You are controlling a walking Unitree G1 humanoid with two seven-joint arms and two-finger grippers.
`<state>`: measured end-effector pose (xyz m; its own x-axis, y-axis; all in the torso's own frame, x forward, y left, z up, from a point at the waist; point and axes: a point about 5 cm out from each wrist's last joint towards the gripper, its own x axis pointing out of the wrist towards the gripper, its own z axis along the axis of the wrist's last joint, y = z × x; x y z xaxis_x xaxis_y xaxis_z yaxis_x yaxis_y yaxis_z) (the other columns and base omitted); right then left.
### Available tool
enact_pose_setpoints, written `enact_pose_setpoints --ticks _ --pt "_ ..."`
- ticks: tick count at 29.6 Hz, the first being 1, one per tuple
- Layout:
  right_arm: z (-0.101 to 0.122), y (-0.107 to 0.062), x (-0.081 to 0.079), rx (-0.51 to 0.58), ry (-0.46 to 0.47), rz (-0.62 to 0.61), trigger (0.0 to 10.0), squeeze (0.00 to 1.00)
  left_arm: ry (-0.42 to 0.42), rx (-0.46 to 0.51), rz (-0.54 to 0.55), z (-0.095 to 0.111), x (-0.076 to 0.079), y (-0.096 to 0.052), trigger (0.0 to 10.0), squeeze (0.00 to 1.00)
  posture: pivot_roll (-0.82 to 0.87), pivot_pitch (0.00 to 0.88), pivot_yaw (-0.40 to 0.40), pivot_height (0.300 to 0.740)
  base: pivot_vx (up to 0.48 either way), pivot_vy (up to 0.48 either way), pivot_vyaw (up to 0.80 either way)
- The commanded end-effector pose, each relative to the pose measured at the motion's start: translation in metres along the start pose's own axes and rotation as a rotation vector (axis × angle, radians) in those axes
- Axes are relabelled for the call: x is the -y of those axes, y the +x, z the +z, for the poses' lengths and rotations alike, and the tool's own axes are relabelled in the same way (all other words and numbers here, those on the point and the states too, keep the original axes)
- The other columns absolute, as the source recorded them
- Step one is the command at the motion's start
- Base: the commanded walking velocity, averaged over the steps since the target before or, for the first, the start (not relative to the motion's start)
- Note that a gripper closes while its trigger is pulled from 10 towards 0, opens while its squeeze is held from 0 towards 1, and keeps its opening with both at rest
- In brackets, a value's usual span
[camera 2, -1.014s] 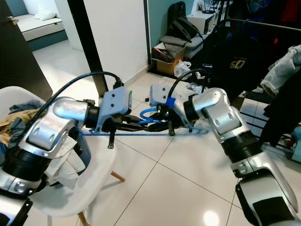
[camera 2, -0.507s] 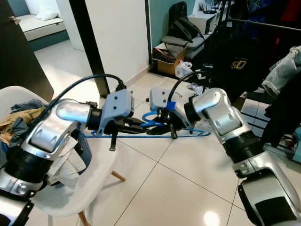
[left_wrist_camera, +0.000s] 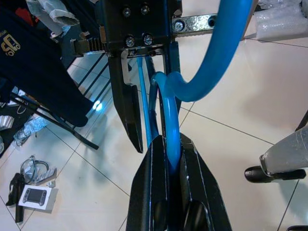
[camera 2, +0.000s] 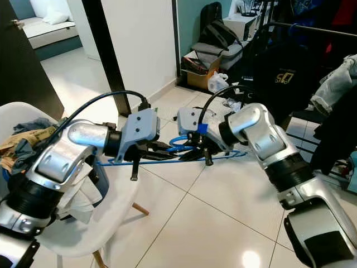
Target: Hang hanger
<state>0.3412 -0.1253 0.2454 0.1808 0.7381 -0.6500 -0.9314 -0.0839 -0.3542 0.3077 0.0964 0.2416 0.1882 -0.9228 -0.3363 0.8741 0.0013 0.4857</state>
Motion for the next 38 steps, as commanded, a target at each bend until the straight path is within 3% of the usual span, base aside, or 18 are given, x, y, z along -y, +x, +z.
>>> enact_pose_setpoints --ticks 1,2,3,5,8,9,10,11,13,33,34,35,36,38 --pt "-0.010 -0.004 0.004 -0.079 0.025 -0.046 10.0 0.00 0.042 0.024 -0.038 0.007 0.003 0.001 10.0 0.00 -0.06 0.000 0.011 0.740 0.000 0.000 0.00" --pt "-0.011 -0.004 0.004 -0.087 0.026 -0.051 7.5 0.00 0.041 0.022 -0.038 0.007 0.003 0.001 10.0 0.00 -0.06 0.000 0.011 0.740 0.000 0.000 0.00" --pt "-0.011 -0.005 0.005 -0.092 0.028 -0.057 9.0 0.00 0.042 0.019 -0.037 0.007 0.002 0.000 10.0 0.00 -0.06 0.000 0.010 0.740 0.000 0.000 0.00" --pt "-0.012 -0.006 0.006 -0.098 0.031 -0.066 9.3 0.00 0.043 0.015 -0.035 0.006 0.002 0.000 10.0 0.00 -0.06 0.000 0.010 0.740 0.000 0.000 0.00" --pt "-0.012 -0.006 0.007 -0.098 0.031 -0.068 9.3 0.00 0.044 0.015 -0.034 0.006 0.001 0.000 10.0 0.00 -0.06 0.000 0.010 0.740 0.000 0.000 0.00" --pt "-0.012 -0.006 0.007 -0.098 0.032 -0.070 8.0 0.00 0.043 0.014 -0.035 0.006 0.002 0.000 10.0 0.00 -0.06 0.000 0.010 0.740 0.000 0.000 0.00" --pt "-0.012 -0.006 0.007 -0.098 0.032 -0.070 8.0 0.00 0.043 0.014 -0.035 0.006 0.002 0.000 10.0 0.00 -0.06 0.000 0.010 0.740 0.000 0.000 0.00" --pt "-0.011 -0.006 0.007 -0.089 0.036 -0.071 4.9 0.00 0.041 0.010 -0.037 0.005 0.002 0.000 10.0 0.00 -0.06 0.000 0.010 0.740 0.000 0.000 0.00" --pt "-0.009 -0.006 0.008 -0.067 0.042 -0.074 0.0 0.00 0.038 0.001 -0.039 0.002 0.003 0.000 10.0 0.00 -0.06 0.000 0.011 0.740 0.000 0.000 0.00" --pt "0.004 -0.003 0.010 0.079 0.071 -0.092 0.0 0.00 0.027 0.013 -0.045 -0.004 0.007 0.001 10.0 0.00 -0.06 0.000 0.012 0.740 0.000 0.000 0.00" --pt "0.006 -0.003 0.011 0.117 0.082 -0.102 0.0 0.00 -0.013 0.042 -0.066 -0.003 0.009 0.000 10.0 0.85 -0.06 0.000 0.013 0.740 0.000 0.000 0.00" --pt "0.006 -0.003 0.011 0.117 0.082 -0.102 0.0 0.00 -0.013 0.042 -0.066 -0.003 0.009 0.000 10.0 0.85 -0.06 0.000 0.013 0.740 0.000 0.000 0.00" --pt "0.009 -0.003 0.012 0.149 0.092 -0.109 0.0 0.00 -0.043 0.066 -0.081 -0.003 0.011 -0.002 10.0 1.00 -0.06 0.000 0.012 0.740 0.000 0.000 0.00" --pt "0.009 -0.003 0.012 0.149 0.092 -0.109 0.0 0.00 -0.043 0.066 -0.081 -0.003 0.011 -0.002 10.0 1.00 -0.06 0.000 0.012 0.740 0.000 0.000 0.00"
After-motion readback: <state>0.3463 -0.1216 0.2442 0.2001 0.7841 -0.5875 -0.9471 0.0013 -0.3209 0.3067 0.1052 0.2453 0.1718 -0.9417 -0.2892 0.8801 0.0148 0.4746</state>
